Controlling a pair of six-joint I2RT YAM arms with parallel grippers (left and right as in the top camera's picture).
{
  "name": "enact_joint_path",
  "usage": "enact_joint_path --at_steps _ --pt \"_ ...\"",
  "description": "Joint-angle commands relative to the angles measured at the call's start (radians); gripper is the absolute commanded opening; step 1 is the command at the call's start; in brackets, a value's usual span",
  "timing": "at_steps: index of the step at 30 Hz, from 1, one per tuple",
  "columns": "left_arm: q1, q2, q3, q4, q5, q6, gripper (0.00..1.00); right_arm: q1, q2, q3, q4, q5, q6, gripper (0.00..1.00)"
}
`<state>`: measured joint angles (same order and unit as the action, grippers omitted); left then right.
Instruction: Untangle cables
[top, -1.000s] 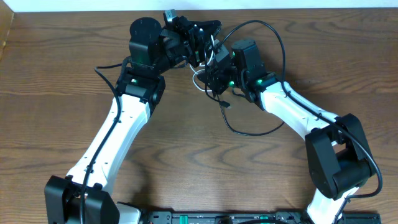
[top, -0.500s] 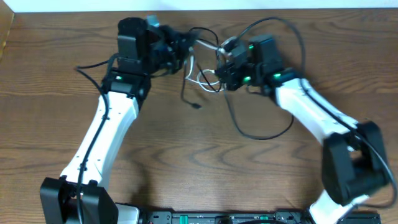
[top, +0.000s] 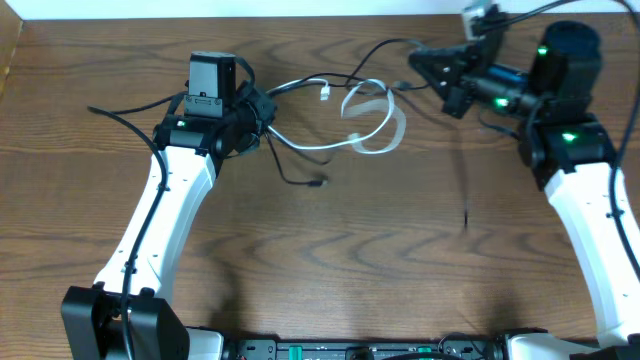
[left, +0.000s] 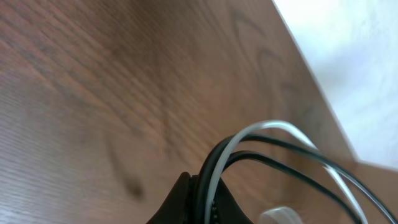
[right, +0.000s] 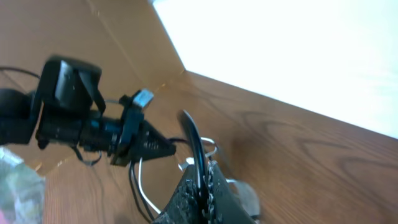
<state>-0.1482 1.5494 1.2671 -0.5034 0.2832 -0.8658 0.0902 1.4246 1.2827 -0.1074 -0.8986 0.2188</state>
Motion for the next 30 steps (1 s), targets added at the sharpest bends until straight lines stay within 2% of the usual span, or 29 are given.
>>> enact_joint_path --at_steps 1,6,10,15,20,29,30 --pt "-0.012 -0.001 0.018 -0.021 -0.004 0.17 0.07 -0.055 -0.014 0.013 0.002 -0.018 0.067 0.01" --pt "-0.02 -0.001 0.018 -0.051 -0.004 0.337 0.08 -0.163 -0.014 0.013 -0.01 0.017 0.162 0.01" --pt "-0.019 -0.001 0.018 -0.066 -0.008 0.403 0.07 -0.276 -0.013 0.013 -0.13 0.2 0.257 0.01" --pt "-0.019 -0.001 0.018 -0.06 -0.017 0.411 0.07 -0.36 0.001 0.013 -0.376 0.605 0.227 0.01" --pt "-0.019 -0.001 0.018 -0.06 -0.031 0.413 0.07 -0.365 0.05 0.013 -0.502 0.83 0.176 0.01" --pt "-0.019 -0.001 0.018 -0.06 -0.031 0.418 0.07 -0.386 0.24 0.013 -0.591 0.943 0.139 0.01" --pt "-0.019 -0.001 0.018 -0.06 -0.031 0.422 0.07 -0.393 0.262 0.013 -0.597 0.949 0.139 0.05"
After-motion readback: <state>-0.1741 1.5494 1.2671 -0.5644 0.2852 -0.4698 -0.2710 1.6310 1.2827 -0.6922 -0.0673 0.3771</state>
